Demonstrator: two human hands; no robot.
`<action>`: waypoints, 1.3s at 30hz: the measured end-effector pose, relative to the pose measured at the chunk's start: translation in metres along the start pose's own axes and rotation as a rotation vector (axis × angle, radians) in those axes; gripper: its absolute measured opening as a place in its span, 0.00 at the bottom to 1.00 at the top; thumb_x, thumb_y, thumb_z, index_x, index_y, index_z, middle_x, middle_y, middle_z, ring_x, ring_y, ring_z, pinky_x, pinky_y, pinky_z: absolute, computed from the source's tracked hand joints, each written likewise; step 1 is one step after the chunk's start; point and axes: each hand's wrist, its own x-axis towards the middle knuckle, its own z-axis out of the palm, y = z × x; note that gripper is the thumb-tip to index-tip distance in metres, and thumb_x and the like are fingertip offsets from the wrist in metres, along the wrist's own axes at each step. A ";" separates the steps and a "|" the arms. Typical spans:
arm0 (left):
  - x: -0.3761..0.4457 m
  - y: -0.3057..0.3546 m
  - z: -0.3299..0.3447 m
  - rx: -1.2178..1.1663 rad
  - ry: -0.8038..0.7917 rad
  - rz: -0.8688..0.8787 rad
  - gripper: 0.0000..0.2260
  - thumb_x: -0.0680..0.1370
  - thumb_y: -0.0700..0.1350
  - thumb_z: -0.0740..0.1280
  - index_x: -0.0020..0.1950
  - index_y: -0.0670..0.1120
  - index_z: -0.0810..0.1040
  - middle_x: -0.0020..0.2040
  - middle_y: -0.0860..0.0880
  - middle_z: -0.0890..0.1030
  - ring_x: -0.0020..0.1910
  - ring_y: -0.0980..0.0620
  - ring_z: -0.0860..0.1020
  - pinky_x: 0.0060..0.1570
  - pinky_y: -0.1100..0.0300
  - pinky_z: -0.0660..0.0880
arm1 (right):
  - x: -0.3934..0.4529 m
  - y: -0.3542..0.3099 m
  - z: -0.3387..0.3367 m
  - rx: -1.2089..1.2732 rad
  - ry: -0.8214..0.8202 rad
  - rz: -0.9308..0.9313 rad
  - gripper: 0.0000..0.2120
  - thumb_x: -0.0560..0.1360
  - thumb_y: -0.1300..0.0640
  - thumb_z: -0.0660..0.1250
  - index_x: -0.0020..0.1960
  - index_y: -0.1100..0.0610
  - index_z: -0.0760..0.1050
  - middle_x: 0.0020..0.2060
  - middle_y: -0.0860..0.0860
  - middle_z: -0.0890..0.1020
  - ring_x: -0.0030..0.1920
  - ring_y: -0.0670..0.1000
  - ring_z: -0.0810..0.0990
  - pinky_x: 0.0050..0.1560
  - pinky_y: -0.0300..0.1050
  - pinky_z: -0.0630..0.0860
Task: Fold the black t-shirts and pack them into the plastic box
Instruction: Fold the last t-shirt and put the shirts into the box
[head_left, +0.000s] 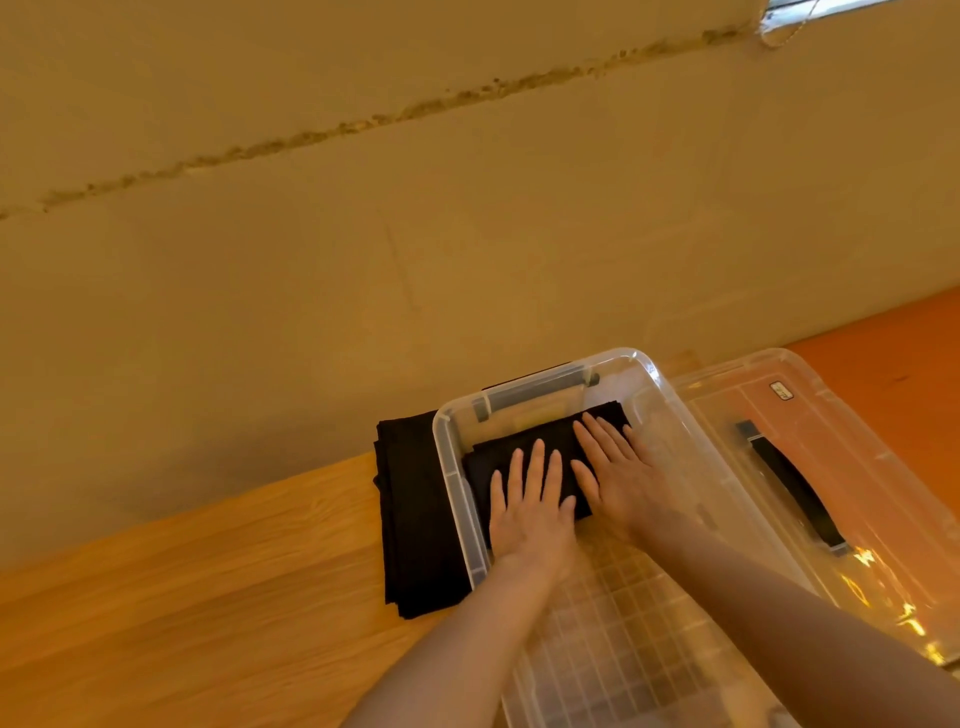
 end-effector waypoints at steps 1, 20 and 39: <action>0.001 -0.001 -0.001 -0.016 0.008 -0.007 0.30 0.73 0.61 0.26 0.74 0.53 0.31 0.73 0.54 0.27 0.75 0.51 0.30 0.73 0.49 0.32 | 0.002 0.003 0.003 0.009 -0.021 0.009 0.36 0.79 0.39 0.31 0.75 0.55 0.61 0.74 0.50 0.63 0.75 0.48 0.60 0.73 0.51 0.46; 0.004 -0.007 -0.009 0.038 -0.035 0.026 0.28 0.82 0.59 0.44 0.79 0.52 0.39 0.78 0.50 0.35 0.76 0.50 0.34 0.75 0.47 0.36 | 0.004 0.004 0.001 0.057 -0.051 0.037 0.39 0.73 0.39 0.27 0.78 0.53 0.49 0.78 0.47 0.53 0.77 0.45 0.46 0.75 0.47 0.36; -0.048 -0.187 -0.090 0.077 0.391 0.477 0.21 0.80 0.53 0.61 0.70 0.46 0.73 0.68 0.47 0.74 0.67 0.48 0.72 0.64 0.52 0.70 | -0.068 -0.182 -0.080 0.209 0.271 -0.179 0.18 0.79 0.49 0.59 0.65 0.56 0.73 0.66 0.54 0.75 0.66 0.51 0.73 0.67 0.47 0.69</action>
